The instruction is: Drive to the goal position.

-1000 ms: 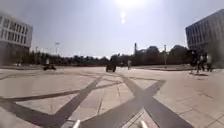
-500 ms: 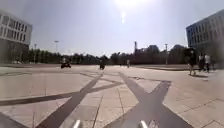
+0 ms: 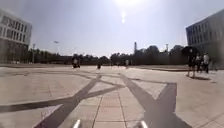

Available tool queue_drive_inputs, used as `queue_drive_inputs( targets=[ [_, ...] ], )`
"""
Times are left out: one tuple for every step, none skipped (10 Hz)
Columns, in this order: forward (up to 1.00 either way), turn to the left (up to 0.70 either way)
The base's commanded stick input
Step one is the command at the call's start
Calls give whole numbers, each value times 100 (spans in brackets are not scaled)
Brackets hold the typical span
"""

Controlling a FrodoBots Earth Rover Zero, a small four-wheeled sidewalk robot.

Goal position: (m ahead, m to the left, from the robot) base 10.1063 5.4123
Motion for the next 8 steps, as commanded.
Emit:
queue_drive_inputs(
  targets=[
    [70, 2],
    [70, 2],
    [70, 2],
    [70, 2],
    [70, 0],
    [70, 1],
    [70, 2],
    [70, 2]
  ],
)
